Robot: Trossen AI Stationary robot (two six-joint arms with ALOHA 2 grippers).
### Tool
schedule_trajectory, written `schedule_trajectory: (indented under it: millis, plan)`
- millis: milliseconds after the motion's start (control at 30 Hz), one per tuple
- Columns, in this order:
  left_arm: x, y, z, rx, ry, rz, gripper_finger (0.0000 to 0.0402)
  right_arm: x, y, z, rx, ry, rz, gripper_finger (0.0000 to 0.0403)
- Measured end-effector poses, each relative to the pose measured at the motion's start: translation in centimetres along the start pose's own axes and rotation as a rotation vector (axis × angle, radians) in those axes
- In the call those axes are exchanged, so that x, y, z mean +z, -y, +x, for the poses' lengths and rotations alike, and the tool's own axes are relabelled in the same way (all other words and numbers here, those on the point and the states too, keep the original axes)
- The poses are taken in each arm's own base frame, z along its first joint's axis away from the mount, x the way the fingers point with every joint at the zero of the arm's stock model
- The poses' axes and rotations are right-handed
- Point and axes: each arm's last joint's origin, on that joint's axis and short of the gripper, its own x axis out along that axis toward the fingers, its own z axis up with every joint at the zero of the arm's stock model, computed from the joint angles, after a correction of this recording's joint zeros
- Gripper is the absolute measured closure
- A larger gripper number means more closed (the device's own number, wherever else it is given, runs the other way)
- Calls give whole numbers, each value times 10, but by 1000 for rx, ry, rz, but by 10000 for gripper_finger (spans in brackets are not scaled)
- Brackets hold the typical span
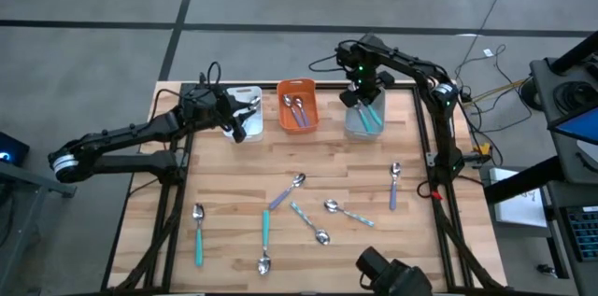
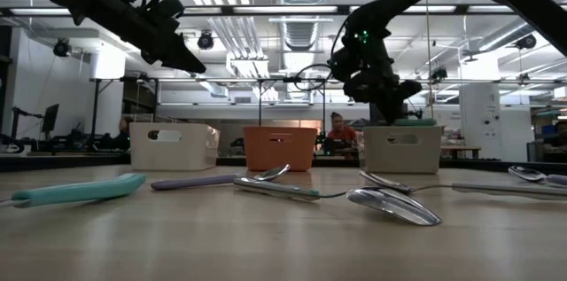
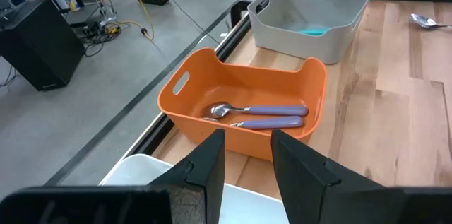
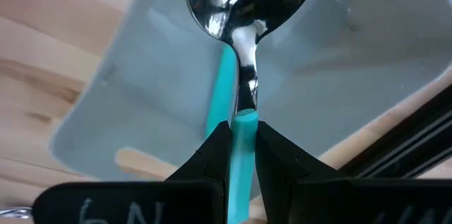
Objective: Sort silverware by color (type)
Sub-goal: Put the green spoon into the gray bin
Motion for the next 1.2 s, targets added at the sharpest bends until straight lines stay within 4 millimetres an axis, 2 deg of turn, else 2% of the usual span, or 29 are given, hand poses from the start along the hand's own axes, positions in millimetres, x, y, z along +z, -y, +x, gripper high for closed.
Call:
schedule_trajectory:
  millis: [300, 767, 1200]
  plan:
    - [0, 0, 0, 0, 1, 0, 303, 4, 0, 19, 0, -1, 23, 369]
    - [0, 0, 0, 0, -1, -1, 303, 10, -1, 24, 17, 55, 60, 365]
    - [0, 0, 0, -1, -3, -1, 303, 14, 0, 51, 24, 78, 61, 365]
